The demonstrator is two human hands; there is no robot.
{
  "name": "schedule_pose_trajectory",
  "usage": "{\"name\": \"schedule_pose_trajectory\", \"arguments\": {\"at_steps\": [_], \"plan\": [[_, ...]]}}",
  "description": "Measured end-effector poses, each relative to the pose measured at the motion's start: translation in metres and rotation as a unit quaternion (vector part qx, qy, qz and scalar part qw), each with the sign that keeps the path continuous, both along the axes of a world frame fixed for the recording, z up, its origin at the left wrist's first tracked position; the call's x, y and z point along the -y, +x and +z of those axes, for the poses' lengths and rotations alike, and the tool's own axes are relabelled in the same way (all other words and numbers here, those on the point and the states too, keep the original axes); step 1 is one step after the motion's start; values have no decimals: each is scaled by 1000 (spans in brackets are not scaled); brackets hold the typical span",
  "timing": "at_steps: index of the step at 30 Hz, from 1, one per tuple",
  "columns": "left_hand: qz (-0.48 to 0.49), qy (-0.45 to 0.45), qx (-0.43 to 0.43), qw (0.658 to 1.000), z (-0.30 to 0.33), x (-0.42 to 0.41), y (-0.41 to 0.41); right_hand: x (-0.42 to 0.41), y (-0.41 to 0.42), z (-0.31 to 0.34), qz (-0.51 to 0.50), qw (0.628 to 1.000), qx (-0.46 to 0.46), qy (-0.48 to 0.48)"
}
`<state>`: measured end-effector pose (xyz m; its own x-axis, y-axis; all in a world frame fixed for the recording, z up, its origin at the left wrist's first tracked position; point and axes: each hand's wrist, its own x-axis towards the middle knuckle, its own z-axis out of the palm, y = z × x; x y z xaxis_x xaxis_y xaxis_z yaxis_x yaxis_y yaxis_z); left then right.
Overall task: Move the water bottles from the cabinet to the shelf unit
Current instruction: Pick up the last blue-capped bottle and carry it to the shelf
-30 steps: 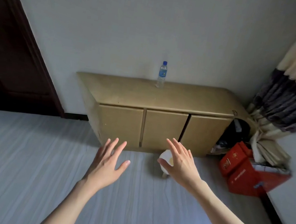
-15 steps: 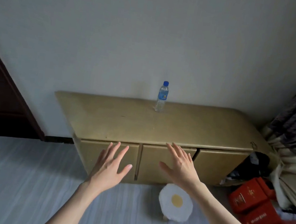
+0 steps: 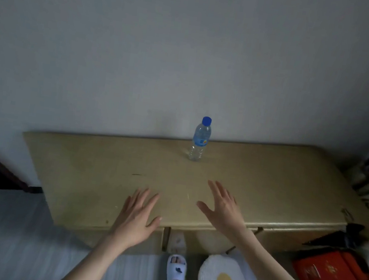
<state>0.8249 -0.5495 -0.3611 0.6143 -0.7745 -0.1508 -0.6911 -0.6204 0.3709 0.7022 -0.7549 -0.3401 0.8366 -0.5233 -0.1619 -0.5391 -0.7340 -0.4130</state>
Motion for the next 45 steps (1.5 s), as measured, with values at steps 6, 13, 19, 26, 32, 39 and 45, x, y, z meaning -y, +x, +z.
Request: {"name": "schedule_pose_trajectory", "arguments": {"at_steps": [6,13,19,26,32,39,45], "plan": [[19,77,-40,996,-53,82,78,83,95,-46,-40,996,5,80],[32,169,-95,981,-113,147,125,143,170,-96,-167,946,101,258],[34,206,-116,971,-140,161,138,139,212,-122,-251,878,228,338],[34,262,-105,959,-153,161,135,162,245,-127,-249,864,277,338],[34,266,-124,955,-151,160,137,177,248,-127,-208,883,247,342],[21,260,-153,953,-134,171,140,158,209,-106,-247,878,222,345],[-74,175,-138,972,-99,153,141,118,127,-72,-286,874,242,308]]}}
